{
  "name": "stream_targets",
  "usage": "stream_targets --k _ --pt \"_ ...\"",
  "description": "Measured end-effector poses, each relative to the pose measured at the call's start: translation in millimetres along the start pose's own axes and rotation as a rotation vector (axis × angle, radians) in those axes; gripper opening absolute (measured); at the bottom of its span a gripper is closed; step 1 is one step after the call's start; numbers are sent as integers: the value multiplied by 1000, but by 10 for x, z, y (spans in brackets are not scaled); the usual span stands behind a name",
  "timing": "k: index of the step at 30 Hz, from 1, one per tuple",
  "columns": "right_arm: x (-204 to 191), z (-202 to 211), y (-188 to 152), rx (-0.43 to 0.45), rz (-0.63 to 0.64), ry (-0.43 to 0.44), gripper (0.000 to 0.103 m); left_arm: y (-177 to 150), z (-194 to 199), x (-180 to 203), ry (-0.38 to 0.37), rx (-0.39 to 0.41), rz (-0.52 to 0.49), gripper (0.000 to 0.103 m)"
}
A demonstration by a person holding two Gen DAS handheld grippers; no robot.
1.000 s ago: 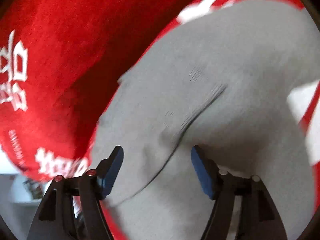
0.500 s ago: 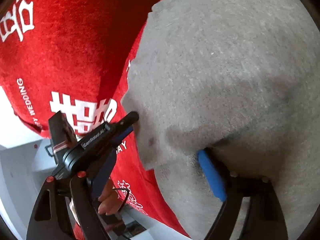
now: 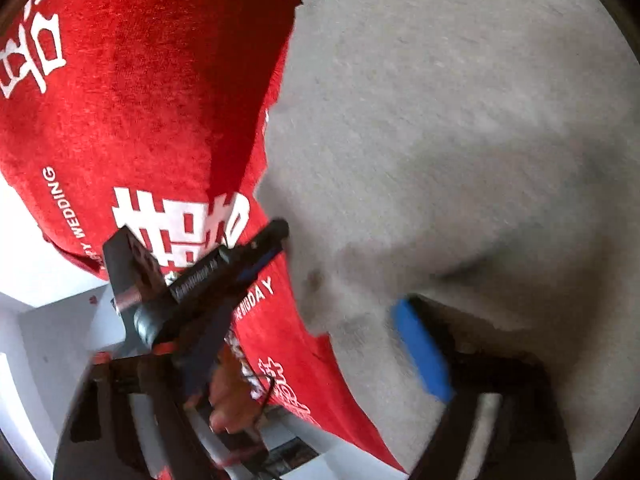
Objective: Fold small clothes
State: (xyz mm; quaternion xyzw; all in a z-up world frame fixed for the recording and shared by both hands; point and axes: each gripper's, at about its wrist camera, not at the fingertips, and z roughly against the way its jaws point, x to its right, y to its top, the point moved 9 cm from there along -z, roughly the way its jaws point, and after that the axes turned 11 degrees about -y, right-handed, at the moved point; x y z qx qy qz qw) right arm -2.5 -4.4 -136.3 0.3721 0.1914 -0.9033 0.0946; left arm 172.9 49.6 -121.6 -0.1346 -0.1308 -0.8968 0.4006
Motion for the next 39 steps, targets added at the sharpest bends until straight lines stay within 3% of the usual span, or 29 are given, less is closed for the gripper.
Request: stream_targets --k 1,5,10,13,14,15,16,17,20,23,25,26,27,30,31,32,33,37,39 --pt "-11 -69 -6 -19 -27 24 7 9 14 -24 7 1 -9 23" --pt "-10 -255 -121 -43 -83 69 7 38 -1 -152 13 -6 -3 23" --pt "80 -354 -347 -118 11 -17 7 20 74 -235 61 6 -23 23" --pt "126 6 -244 -83 99 -75 15 -34 203 -150 70 28 -32 23" --pt "176 240 -134 -29 137 -104 32 -48 258 -127 72 41 -41 23" --pt "262 477 -4 33 156 -147 59 -98 295 -85 71 51 -47 23" --pt "372 716 136 100 160 -192 69 -126 329 -65 71 59 -52 23" --pt "497 946 283 162 150 -236 71 -160 343 -30 70 63 -57 23" --pt "867 1471 670 287 47 -296 70 -190 356 6 65 66 -83 23" --pt "1124 1758 976 347 -78 -271 68 -278 245 107 85 49 -99 23" --pt "1213 1817 1136 365 -114 -279 51 -341 95 233 98 34 -93 23" --pt "1236 1808 1174 363 -117 -291 21 -361 67 217 109 32 -94 23" --pt "1278 1802 1187 358 -123 -310 7 -386 34 213 115 41 -100 23" --pt "1450 1845 1082 351 -145 -327 7 -407 28 217 130 51 -123 27" --pt "1478 1859 1038 350 -144 -327 7 -416 32 204 147 52 -127 32" --pt "1491 1884 1019 348 -140 -323 7 -416 44 182 173 56 -127 47" --pt "1484 1878 1003 343 -130 -318 7 -401 61 140 199 63 -120 54" --pt "1455 1995 1005 330 -88 -338 10 -415 117 74 171 61 -64 54" --pt "1361 2072 960 332 -33 -338 20 -453 170 105 177 65 -68 54"
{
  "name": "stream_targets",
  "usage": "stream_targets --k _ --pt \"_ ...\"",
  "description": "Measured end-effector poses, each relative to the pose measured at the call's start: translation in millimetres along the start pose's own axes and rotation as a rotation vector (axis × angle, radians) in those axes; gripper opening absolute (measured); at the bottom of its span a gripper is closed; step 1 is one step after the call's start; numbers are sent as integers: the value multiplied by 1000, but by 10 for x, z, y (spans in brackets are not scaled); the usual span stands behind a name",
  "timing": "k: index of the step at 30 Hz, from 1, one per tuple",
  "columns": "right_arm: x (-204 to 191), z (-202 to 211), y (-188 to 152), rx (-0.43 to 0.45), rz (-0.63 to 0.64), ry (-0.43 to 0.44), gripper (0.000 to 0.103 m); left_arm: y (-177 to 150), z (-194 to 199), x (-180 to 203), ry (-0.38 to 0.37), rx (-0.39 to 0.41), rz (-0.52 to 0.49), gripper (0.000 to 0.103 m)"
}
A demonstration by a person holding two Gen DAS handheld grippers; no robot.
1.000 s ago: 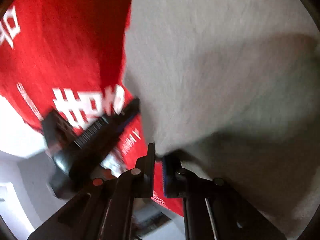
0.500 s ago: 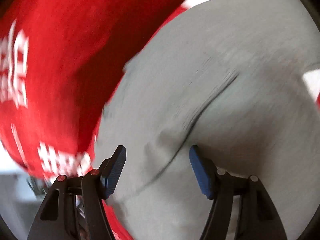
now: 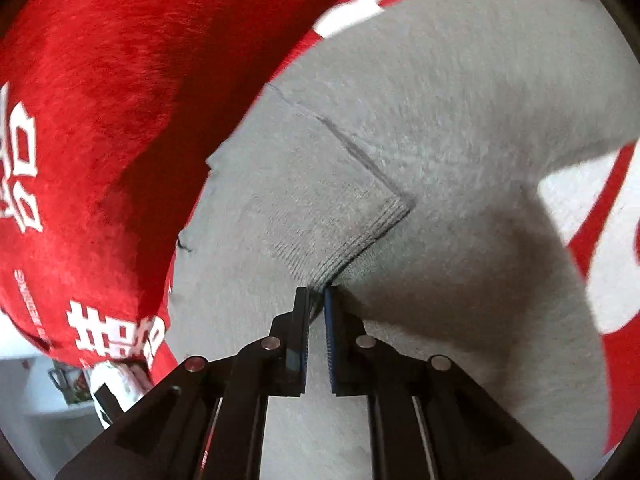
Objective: Fold small clothes
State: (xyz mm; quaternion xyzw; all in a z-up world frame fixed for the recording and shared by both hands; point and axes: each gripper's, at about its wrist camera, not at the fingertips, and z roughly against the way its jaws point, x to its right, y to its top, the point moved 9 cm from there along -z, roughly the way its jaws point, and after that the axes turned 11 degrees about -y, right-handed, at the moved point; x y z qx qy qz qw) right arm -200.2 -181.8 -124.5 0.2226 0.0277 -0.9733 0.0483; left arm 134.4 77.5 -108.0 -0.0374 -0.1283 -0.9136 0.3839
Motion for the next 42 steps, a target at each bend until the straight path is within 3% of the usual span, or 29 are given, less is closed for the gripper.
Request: stream_targets --k 1,2,3,7,9,11,12,13,17,21,23,25,27,29,33,36,42 --pt "-40 49 -29 1 19 7 32 -24 36 34 -3 4 -5 54" --pt "-52 85 -61 -1 32 6 63 -54 69 76 -9 7 -10 54" --pt "-71 123 -101 2 41 14 81 -91 117 134 -15 9 -14 54" --pt "-130 261 -269 15 58 59 81 -237 270 383 -64 -3 -29 56" --pt "-159 312 -333 29 59 77 84 -304 339 485 -69 -10 -34 89" --pt "-185 393 -383 61 67 86 88 -342 445 596 -75 20 -58 92" --pt "-199 457 -400 88 73 91 98 -357 470 642 -76 21 -76 92" --pt "-220 504 -408 109 77 99 102 -377 495 688 -72 21 -96 92" --pt "-292 783 -439 216 126 116 103 -466 599 866 -50 19 -142 92" --pt "-334 945 -507 236 195 88 103 -543 639 992 -47 18 -154 92" --pt "-299 1004 -526 227 183 87 103 -598 589 1048 -60 -18 -150 92" --pt "-233 1027 -532 183 95 173 103 -651 545 1123 -78 -53 -151 92" --pt "-111 990 -513 97 -52 340 103 -679 538 1202 -80 -54 -170 92" --pt "-8 953 -488 46 -143 438 103 -698 539 1287 -77 -47 -188 92" --pt "194 896 -433 24 -158 389 103 -718 456 1430 -94 -70 -190 92" --pt "302 864 -353 0 -173 400 103 -714 389 1574 -100 -89 -184 92" --pt "534 937 -85 13 -140 349 103 -701 266 1954 -87 -108 -187 92"
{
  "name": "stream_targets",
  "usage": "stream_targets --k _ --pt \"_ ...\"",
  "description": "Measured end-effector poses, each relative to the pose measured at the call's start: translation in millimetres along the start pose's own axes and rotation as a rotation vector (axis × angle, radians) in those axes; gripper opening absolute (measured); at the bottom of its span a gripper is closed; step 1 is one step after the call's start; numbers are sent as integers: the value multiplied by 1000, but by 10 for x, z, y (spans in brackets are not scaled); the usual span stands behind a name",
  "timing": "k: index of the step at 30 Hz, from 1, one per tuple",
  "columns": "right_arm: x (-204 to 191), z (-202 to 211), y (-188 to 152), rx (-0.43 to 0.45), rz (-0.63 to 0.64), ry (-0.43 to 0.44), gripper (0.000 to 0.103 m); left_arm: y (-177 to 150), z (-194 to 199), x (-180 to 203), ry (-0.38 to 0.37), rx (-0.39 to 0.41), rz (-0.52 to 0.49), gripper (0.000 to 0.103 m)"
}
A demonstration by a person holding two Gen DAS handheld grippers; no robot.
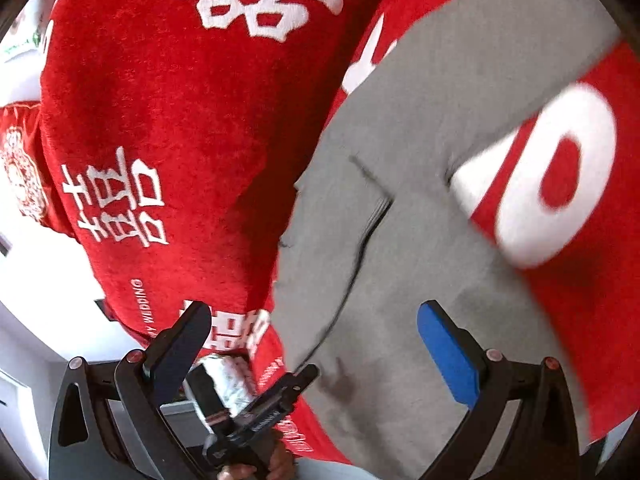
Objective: Fold small clothes
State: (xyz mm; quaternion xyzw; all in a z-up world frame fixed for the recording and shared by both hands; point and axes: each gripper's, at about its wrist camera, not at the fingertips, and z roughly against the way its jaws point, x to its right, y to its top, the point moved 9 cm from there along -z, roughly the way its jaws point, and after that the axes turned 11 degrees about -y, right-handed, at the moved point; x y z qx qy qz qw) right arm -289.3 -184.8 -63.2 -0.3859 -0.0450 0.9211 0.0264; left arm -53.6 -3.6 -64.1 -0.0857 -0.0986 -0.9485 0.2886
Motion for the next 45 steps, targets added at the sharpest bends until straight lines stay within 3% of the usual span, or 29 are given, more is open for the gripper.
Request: stream_targets --k 7,14,18,25,31,43,45 --pt "285 202 364 1 -36 -6 103 129 -200 484 -11 -30 -15 92" --pt "822 424 749 45 -112 -124 103 199 -382 781 -10 -64 -50 92" --pt "1218 615 982 113 -214 -155 103 213 -483 893 -7 -86 -67 92" --pt "1672 878 1319 201 -278 -204 103 266 -589 1113 -32 -110 -83 92" --pt "1874 931 1587 238 -330 -179 103 389 -654 1331 -47 -96 -93 92" --pt "1887 870 2021 267 -357 -98 103 659 -772 1607 -96 -68 -36 92" --pt "1872 874 2022 259 -363 -95 96 712 -774 1587 -88 -57 -28 92"
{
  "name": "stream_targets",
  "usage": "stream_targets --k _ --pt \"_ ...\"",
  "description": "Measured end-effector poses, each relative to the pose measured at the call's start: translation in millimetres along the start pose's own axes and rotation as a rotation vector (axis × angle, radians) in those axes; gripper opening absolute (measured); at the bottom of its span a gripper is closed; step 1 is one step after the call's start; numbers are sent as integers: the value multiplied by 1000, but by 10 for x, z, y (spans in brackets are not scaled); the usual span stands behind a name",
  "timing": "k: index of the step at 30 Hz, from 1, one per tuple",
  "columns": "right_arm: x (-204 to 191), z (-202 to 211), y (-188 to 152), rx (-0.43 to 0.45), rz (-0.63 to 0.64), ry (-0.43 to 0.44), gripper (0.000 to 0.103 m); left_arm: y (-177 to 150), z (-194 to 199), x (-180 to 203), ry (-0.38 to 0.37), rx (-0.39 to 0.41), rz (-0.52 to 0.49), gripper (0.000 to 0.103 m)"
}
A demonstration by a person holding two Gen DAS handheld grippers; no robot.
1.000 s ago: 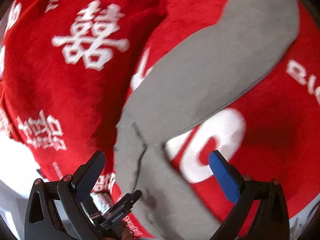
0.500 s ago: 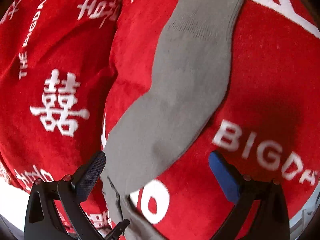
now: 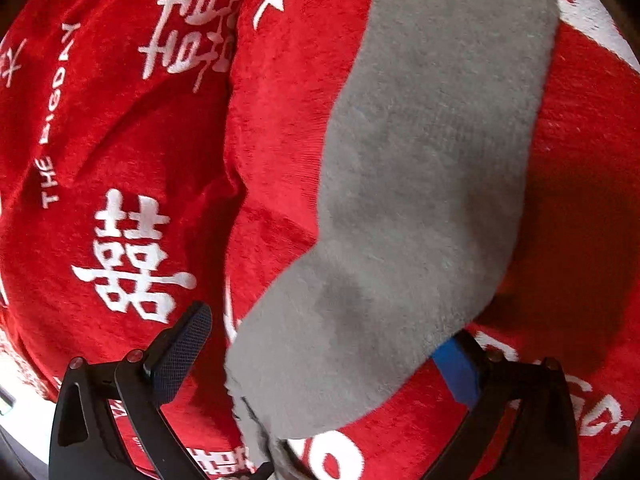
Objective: Fold small clothes
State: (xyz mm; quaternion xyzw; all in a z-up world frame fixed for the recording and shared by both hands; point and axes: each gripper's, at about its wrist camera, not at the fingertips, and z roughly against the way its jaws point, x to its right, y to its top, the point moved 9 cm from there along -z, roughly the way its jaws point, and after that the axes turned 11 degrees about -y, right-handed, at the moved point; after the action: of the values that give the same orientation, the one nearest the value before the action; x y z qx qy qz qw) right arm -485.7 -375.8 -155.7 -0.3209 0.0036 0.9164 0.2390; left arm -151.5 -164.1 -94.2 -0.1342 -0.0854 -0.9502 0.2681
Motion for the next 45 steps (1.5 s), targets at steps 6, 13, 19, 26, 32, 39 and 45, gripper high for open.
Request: stream_targets --k 6,13,19,26,32,39,45 --pt "72 -74 -41 -46 -35 -19 9 35 93 -218 10 25 43 92" --pt "-707 35 -389 -56 195 75 9 26 292 -622 46 66 70 92" --pt "-1724 -97 -1223 -124 506 142 9 20 636 -1210 188 158 110 92" --pt "-2403 -759 -2871 -275 978 74 9 -155 864 -1916 192 206 221 92" --pt "-1916 -1654 -3665 -483 1008 -166 13 -388 885 -2337 192 217 297 92" --pt "-1870 -1468 -3284 -395 799 -112 57 -549 910 -2521 131 231 320 92" --pt "-2097 -1673 -3085 -347 684 -100 27 -509 1016 -2533 4 277 365 92"
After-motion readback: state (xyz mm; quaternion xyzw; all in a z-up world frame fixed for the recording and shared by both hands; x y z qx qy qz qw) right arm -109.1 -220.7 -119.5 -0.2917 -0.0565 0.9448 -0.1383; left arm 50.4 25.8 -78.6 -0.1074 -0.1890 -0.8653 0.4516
